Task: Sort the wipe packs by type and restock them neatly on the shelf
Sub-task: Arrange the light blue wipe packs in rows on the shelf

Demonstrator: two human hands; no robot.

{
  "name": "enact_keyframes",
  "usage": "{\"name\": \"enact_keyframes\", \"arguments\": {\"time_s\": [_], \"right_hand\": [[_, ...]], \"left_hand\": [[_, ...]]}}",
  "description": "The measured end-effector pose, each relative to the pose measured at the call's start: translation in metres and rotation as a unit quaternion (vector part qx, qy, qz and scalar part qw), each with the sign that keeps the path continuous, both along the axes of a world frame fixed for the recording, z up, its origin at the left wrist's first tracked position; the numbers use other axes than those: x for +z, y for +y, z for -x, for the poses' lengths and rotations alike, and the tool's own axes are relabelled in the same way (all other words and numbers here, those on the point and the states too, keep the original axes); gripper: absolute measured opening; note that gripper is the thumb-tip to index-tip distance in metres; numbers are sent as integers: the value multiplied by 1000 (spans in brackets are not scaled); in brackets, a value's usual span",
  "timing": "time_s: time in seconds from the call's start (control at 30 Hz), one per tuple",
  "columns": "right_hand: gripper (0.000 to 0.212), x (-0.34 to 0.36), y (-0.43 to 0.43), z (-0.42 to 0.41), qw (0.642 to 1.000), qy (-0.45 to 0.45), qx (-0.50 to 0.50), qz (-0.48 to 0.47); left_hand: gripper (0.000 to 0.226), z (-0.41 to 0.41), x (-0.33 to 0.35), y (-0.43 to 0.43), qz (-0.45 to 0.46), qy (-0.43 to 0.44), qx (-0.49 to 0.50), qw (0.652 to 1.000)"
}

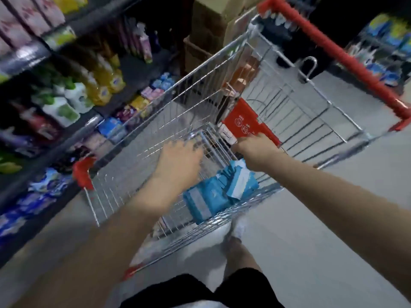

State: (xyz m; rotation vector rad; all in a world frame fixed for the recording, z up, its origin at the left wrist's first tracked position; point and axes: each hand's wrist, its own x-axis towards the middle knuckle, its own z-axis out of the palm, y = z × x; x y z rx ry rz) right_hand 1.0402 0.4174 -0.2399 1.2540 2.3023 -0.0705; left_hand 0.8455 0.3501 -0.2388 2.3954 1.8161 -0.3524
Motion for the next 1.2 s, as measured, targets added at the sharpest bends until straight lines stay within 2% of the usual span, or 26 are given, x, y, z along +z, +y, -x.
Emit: {"name": "enact_keyframes", "arguments": {"time_s": [0.07,0.13,0.17,0.23,0.37,0.47,0.57,0.67,0.77,0.8,0.87,0.9,0.97,1.07,1.13,1.2], "right_hand": [[51,-36,38,-10,995,-12,73,61],[54,-73,55,-22,981,-29,139,135],[53,-92,57,-27,970,-41,166,173],[46,-126,56,-40,943,-94,230,219],[49,-181,62,-76,885,-155,372,235],[57,-215,68,-100,869,-173,417,204],[66,-232,72,-117,889,-124,397,191],[69,-239,84,-114,890,-74,407,194],[48,-243,89,-104,868,33,466,167],[44,-243,88,-102,868,54,464,166],[36,-245,86,-101,876,8,444,190],[37,-247,86,-101,884,-28,414,216],[41,-249,86,-103,896,-37,336,286],[38,-253,88,-106,893,-44,248,373],[38,-255,90,-106,899,-22,208,385],[40,-256,94,-104,906,-2,173,386]], "left_hand": [[44,-19,-29,15,57,-11,72,996],[47,-34,-52,28,76,-50,107,990],[48,-36,-64,32,72,-60,132,987],[46,-37,-86,33,135,-65,219,964],[45,-40,-134,31,206,-39,278,937],[42,-48,-167,22,239,-18,293,926],[48,-62,-193,13,285,15,268,920],[54,-82,-213,9,320,51,209,923],[49,-99,-228,10,336,60,169,925],[48,-103,-233,10,330,62,148,930],[51,-108,-244,12,314,88,92,941],[53,-109,-250,14,302,105,64,945],[54,-109,-260,16,284,142,-4,948],[57,-102,-273,12,266,186,-88,942],[54,-99,-281,9,263,201,-116,936],[40,-93,-282,16,319,186,-70,927]]}}
